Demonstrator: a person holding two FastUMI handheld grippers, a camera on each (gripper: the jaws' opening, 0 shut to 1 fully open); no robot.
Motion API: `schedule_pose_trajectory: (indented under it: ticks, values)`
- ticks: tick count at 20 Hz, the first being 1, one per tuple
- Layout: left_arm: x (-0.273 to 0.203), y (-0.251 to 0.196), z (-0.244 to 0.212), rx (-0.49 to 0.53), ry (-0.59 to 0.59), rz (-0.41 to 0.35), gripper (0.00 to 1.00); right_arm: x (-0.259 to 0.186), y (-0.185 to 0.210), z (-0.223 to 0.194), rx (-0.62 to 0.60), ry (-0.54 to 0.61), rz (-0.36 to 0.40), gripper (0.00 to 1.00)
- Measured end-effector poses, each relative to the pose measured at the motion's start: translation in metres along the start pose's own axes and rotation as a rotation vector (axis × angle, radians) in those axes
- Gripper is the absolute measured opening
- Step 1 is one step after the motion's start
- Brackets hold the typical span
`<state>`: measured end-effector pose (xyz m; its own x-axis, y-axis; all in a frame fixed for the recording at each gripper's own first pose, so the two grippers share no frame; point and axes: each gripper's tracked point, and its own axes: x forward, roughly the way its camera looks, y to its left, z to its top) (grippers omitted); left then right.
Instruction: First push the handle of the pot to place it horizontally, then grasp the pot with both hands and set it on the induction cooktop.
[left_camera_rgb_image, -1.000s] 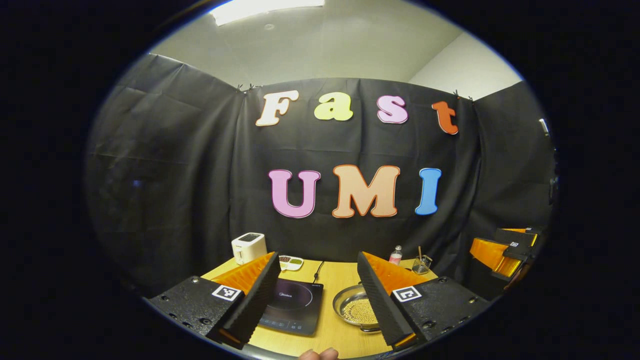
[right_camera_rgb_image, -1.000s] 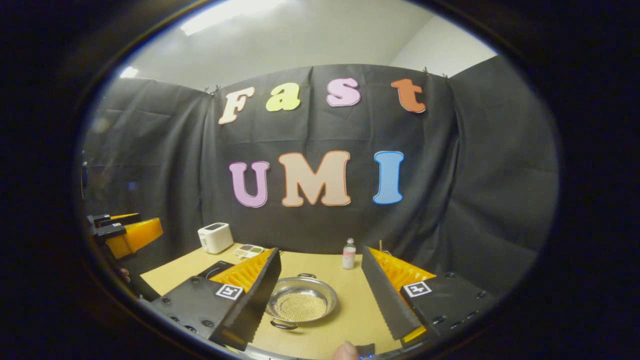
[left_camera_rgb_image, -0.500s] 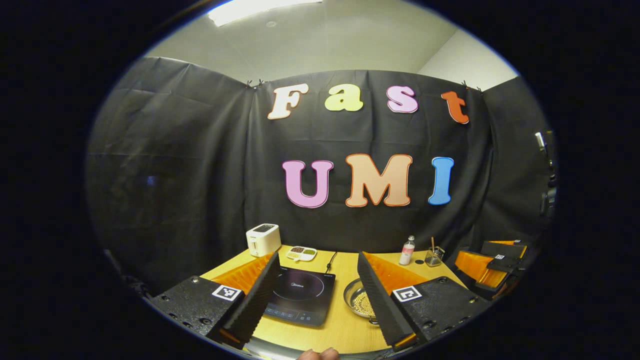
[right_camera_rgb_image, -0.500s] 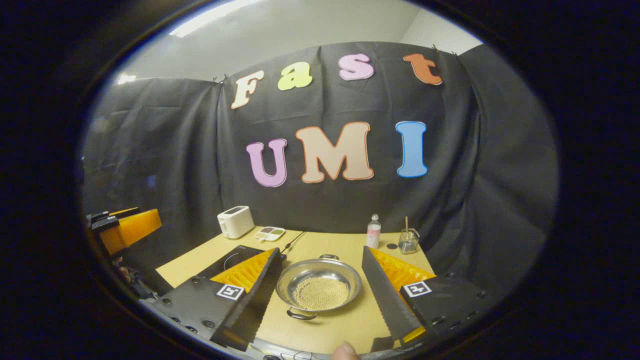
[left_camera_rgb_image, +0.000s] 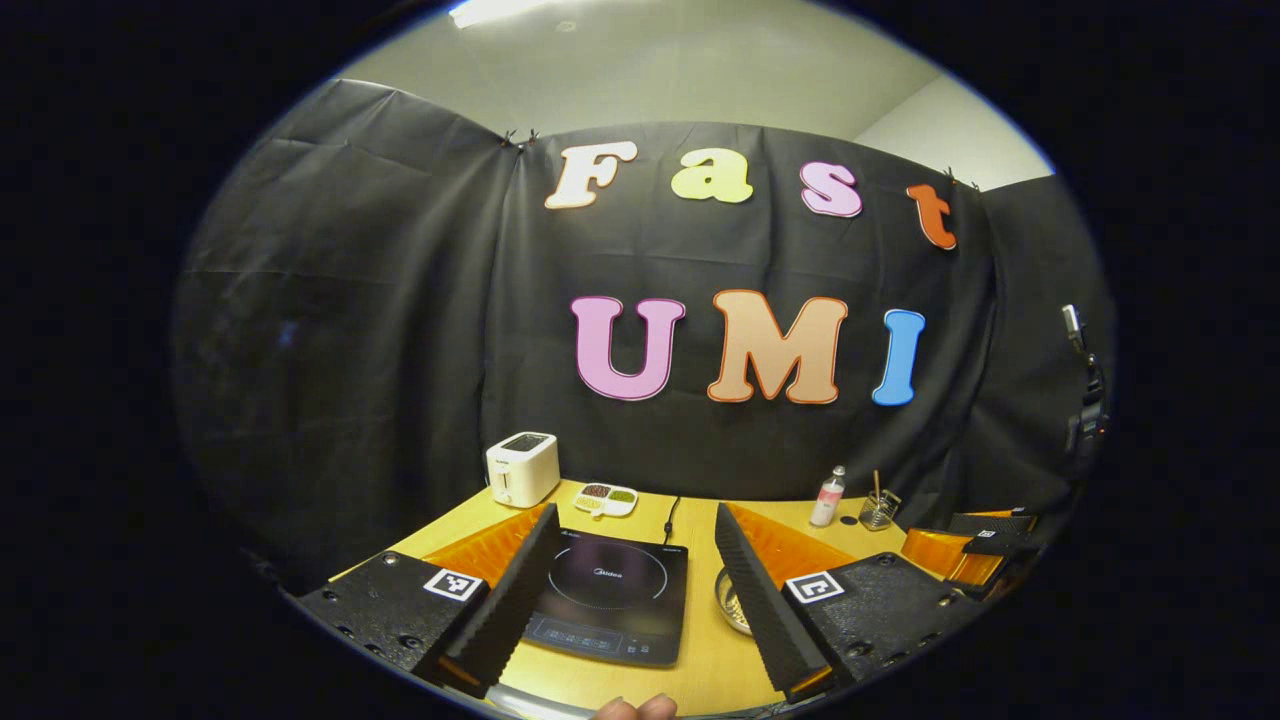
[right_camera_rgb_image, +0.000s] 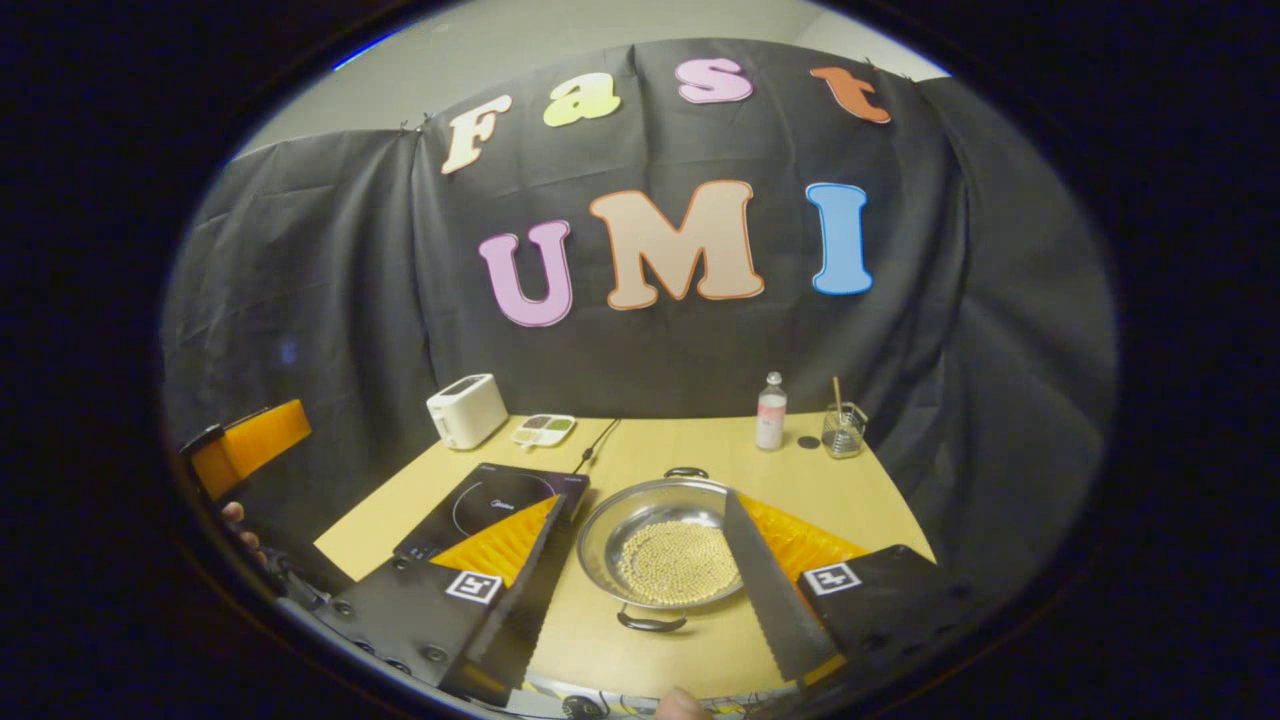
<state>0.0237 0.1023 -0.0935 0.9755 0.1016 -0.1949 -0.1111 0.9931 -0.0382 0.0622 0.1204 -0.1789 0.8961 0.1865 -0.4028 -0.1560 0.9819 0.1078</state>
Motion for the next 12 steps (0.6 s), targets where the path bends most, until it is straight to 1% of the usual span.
schedule_pose_trajectory:
  ticks: [1, 2, 5, 6, 7, 8, 9, 10, 12]
  values:
    - [0.004, 0.006, -0.005, -0.012, 0.009, -0.006, 0.90, 0.002, 0.005, -0.006, 0.001, 0.015, -0.009, 0.83]
    - [0.008, 0.011, -0.009, -0.028, 0.014, -0.015, 0.95, 0.008, 0.009, -0.011, -0.008, 0.029, -0.012, 0.82]
    - [0.019, 0.023, -0.026, -0.048, 0.054, -0.028, 0.95, 0.015, 0.020, -0.035, -0.057, 0.080, -0.023, 0.83]
    - [0.021, 0.029, -0.030, -0.053, 0.064, -0.020, 0.95, 0.019, 0.026, -0.047, -0.067, 0.109, -0.017, 0.81]
    - [0.024, 0.033, -0.031, -0.060, 0.073, -0.012, 0.95, 0.021, 0.030, -0.057, -0.074, 0.131, -0.011, 0.77]
    - [0.026, 0.037, -0.028, -0.068, 0.066, -0.005, 0.99, 0.025, 0.033, -0.066, -0.080, 0.156, -0.001, 0.82]
    - [0.027, 0.042, -0.027, -0.072, 0.057, 0.009, 0.95, 0.029, 0.037, -0.079, -0.086, 0.183, 0.016, 0.75]
    - [0.029, 0.046, -0.028, -0.070, 0.068, 0.030, 0.95, 0.040, 0.040, -0.092, -0.105, 0.223, 0.034, 0.66]
    - [0.026, 0.048, -0.030, -0.083, 0.068, 0.046, 0.95, 0.042, 0.037, -0.106, -0.111, 0.261, 0.048, 0.49]
